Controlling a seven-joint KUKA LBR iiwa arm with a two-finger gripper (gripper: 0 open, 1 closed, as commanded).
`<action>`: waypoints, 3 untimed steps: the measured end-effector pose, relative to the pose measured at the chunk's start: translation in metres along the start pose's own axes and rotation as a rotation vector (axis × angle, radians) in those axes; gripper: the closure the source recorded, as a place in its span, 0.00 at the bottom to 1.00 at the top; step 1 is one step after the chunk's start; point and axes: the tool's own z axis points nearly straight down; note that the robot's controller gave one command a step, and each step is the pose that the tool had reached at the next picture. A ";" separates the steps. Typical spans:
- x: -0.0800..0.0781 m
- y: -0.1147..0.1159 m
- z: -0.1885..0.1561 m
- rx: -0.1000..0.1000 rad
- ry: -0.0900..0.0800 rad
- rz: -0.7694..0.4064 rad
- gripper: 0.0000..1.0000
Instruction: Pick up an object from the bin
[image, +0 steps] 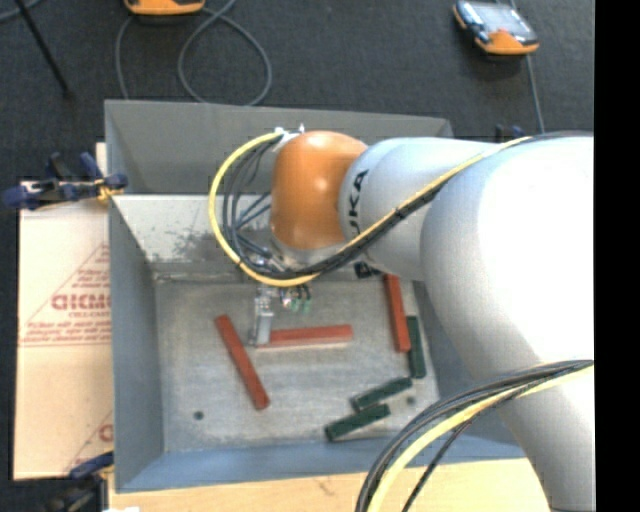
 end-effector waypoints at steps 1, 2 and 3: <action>-0.014 -0.075 -0.003 0.001 -0.003 0.060 0.00; -0.013 -0.117 -0.095 0.002 -0.014 0.134 0.00; 0.048 -0.106 0.001 0.001 0.002 0.346 0.00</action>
Offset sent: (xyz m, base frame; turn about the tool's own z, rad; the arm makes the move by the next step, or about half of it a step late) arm 0.0076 -0.0721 0.0007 0.0553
